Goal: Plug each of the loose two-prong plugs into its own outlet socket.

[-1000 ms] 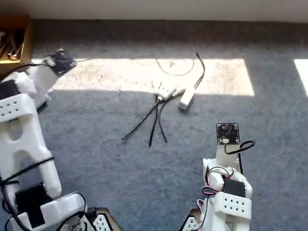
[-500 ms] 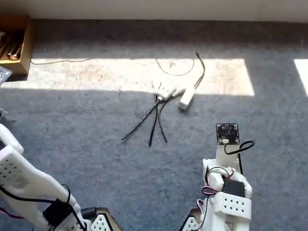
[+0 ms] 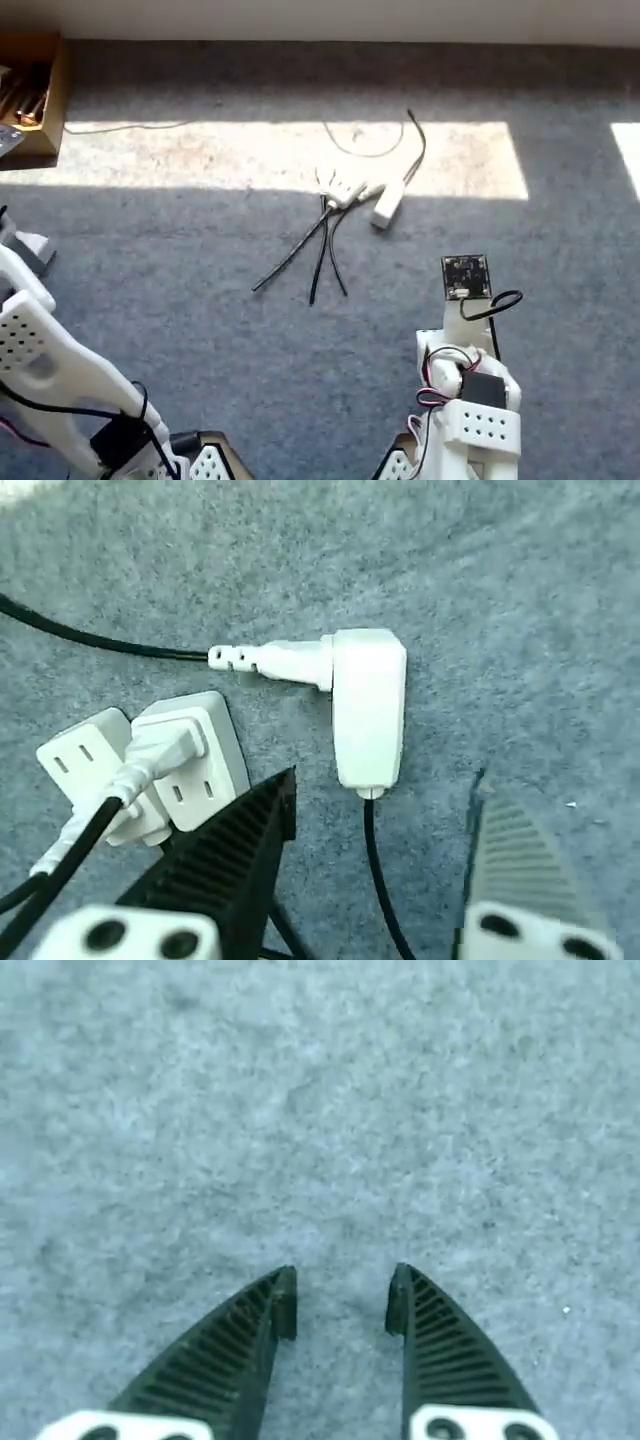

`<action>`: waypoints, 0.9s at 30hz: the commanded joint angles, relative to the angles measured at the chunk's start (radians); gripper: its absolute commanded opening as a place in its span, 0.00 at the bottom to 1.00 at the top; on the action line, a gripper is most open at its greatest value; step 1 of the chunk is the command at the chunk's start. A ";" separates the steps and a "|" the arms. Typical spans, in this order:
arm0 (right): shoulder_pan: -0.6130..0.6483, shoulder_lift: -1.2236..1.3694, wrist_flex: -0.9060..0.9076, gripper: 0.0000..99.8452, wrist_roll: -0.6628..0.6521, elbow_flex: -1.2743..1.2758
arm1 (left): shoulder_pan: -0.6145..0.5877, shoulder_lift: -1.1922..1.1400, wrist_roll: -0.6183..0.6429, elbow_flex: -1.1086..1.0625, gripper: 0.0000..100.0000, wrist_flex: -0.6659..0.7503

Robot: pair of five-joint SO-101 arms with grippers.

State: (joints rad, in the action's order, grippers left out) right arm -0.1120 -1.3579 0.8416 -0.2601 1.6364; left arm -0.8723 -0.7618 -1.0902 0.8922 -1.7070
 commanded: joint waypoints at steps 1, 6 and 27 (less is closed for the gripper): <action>0.008 -0.012 -0.016 0.16 0.006 -0.004 | 0.005 0.019 0.000 0.038 0.38 -0.009; 0.008 -0.012 -0.016 0.16 0.006 -0.004 | 0.012 0.021 0.006 0.039 0.38 -0.012; 0.008 -0.012 -0.016 0.16 0.006 -0.004 | 1.024 0.087 0.603 0.031 0.38 0.267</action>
State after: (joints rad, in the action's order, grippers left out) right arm -0.1120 -1.3579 0.8416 -0.2601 1.6364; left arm 0.0222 -0.7327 -0.5823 0.8938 -1.5888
